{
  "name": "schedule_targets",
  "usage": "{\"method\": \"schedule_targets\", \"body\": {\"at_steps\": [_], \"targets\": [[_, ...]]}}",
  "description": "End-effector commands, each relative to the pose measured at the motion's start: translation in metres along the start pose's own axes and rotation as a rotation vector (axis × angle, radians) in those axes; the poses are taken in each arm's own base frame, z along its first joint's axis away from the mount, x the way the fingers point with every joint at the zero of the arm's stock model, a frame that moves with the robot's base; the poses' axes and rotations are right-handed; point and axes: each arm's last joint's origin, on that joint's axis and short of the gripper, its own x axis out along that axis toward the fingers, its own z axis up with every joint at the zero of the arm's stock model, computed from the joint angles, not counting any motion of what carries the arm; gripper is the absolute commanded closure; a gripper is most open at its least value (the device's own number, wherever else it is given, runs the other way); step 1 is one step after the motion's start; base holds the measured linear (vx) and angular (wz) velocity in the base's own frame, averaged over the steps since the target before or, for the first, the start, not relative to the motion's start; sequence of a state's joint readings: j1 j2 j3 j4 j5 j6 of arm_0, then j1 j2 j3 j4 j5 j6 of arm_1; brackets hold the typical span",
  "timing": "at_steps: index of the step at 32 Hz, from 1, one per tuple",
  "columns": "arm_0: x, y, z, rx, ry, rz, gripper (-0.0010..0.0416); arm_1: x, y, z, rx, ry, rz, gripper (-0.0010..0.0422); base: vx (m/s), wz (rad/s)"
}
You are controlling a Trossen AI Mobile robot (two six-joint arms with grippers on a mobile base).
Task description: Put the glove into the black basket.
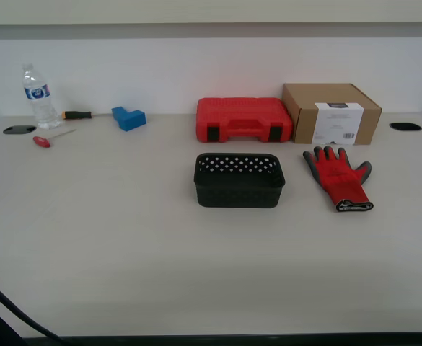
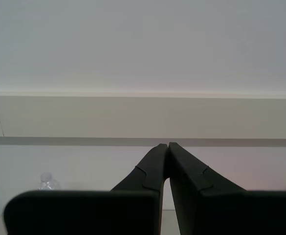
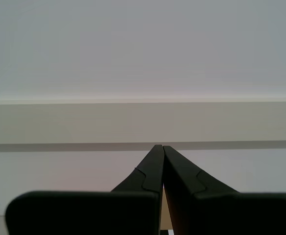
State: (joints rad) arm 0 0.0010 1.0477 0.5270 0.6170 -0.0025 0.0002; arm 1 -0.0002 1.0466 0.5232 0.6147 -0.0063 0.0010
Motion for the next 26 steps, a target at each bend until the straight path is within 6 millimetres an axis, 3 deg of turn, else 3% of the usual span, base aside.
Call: {"method": "schedule_targets", "body": {"at_steps": [1, 23, 26], "targets": [[0.0002, -0.0001, 0.0006, 0.0, -0.002, 0.0, 0.0405, 0.0001, -0.0001, 0.0004, 0.0, -0.003, 0.0, 0.0412, 0.0, 0.0], [0.0004, -0.0001, 0.0008, -0.013, 0.0, 0.0, 0.0405, 0.0001, -0.0001, 0.0004, 0.0, -0.003, 0.0, 0.0412, 0.0, 0.0], [0.0049, -0.0001, 0.0008, -0.02, 0.083, 0.0, 0.0405, 0.0001, -0.0001, 0.0004, 0.0, -0.004, 0.001, 0.0412, 0.0, 0.0]]}}
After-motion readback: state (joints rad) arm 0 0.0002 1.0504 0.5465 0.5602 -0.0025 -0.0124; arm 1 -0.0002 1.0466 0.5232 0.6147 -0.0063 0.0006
